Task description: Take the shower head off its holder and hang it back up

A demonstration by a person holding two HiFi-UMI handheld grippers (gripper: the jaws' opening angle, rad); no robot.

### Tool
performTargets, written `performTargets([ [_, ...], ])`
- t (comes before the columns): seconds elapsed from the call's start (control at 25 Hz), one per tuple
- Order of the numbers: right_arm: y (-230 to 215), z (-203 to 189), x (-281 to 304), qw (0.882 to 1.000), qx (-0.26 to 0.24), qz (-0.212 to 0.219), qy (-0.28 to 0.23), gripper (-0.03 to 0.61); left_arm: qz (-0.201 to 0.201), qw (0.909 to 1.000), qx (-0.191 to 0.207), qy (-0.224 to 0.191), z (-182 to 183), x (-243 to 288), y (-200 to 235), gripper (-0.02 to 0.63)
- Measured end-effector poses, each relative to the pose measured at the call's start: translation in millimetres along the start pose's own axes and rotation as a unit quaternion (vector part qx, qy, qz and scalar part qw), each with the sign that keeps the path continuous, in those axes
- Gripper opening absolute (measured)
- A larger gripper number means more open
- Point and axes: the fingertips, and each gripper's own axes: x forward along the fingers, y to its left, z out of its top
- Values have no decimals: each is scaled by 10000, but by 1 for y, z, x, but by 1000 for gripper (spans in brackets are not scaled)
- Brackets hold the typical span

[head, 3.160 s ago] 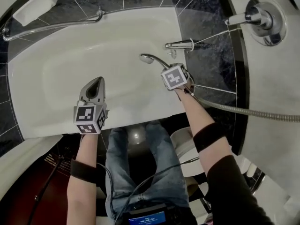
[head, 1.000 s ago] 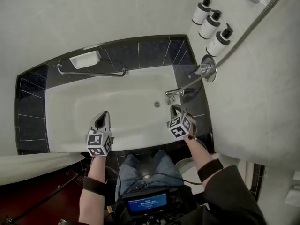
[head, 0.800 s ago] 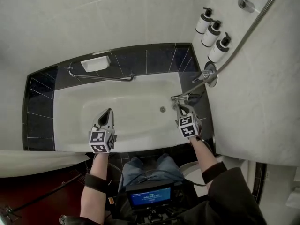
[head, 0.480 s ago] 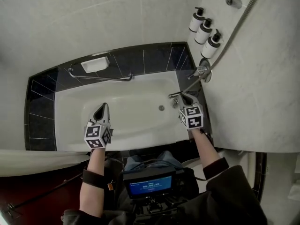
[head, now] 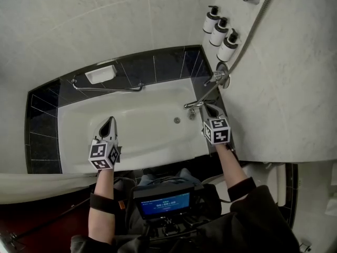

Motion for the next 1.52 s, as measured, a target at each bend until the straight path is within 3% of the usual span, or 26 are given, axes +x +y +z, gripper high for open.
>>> performTargets([
  [0.24,-9,-17,-7,9999,64,-98,119,25,124,9998,-93,-125,-6,-1,2,0],
  [0.72,-25,-54,-12,9988,212,-192,386,25,-247,9991,88,341,-30,23,-41,0],
  [0.88,-30,-74,-8,9978,324,-254,527,25,-416,9978,57,516,-49,41,-55,69],
  [1.2,-40,-142,25,9932,592,-434,902,25,-985,9891,94,1089,-127,100,-105,187],
  [1.52,-44,-245,81,9867,1029,-606,1103,25,-1252,9797,-88,1563,-264,169,-165,308],
])
